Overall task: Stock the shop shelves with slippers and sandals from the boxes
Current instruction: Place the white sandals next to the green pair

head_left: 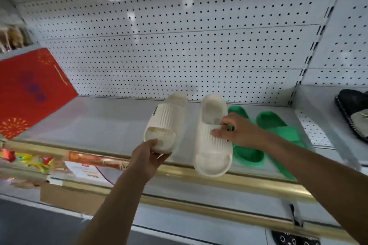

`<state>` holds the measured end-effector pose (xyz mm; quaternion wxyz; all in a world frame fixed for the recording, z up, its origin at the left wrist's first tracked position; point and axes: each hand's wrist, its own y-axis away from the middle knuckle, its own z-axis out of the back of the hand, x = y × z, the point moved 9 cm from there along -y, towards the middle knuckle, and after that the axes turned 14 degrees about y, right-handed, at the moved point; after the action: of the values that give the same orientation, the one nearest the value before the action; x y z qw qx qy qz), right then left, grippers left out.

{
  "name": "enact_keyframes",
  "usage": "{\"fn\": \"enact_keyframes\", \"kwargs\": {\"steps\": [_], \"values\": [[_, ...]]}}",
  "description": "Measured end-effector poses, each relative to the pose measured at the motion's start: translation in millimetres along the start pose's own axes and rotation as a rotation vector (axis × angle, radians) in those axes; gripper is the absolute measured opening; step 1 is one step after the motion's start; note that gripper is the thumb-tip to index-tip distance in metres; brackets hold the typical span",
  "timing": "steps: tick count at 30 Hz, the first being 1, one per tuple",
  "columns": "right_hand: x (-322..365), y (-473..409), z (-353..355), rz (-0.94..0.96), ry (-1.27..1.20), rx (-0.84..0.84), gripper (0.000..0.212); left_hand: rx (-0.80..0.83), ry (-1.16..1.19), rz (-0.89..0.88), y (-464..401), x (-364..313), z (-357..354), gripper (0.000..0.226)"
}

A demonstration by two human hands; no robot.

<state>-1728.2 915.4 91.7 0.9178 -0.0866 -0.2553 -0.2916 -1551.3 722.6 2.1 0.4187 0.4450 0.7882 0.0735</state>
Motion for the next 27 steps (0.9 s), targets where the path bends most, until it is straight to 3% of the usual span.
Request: {"fn": "enact_keyframes", "kwargs": {"steps": [7,10,13,17,22,27], "values": [[1,-72,-37,-0.142,-0.003,0.025,0.049,0.021,-0.061,0.089,-68,-18,-1,0.016],[-4,-93,-51,-0.228,0.002,0.062,0.054,0.061,-0.066,0.114,-84,-15,-3,0.021],[-6,-107,-65,-0.266,0.085,0.104,0.045,0.060,-0.120,0.109,-100,-15,4,0.030],[-9,-114,-81,-0.297,0.156,0.166,0.053,0.059,-0.321,0.034,-120,-27,16,0.048],[-3,-119,-82,-0.302,0.201,0.127,0.059,0.058,-0.663,-0.037,-135,-42,27,0.075],[8,-117,-84,-0.293,0.222,0.094,0.048,0.026,-0.915,-0.075,-132,-52,29,0.082]]}}
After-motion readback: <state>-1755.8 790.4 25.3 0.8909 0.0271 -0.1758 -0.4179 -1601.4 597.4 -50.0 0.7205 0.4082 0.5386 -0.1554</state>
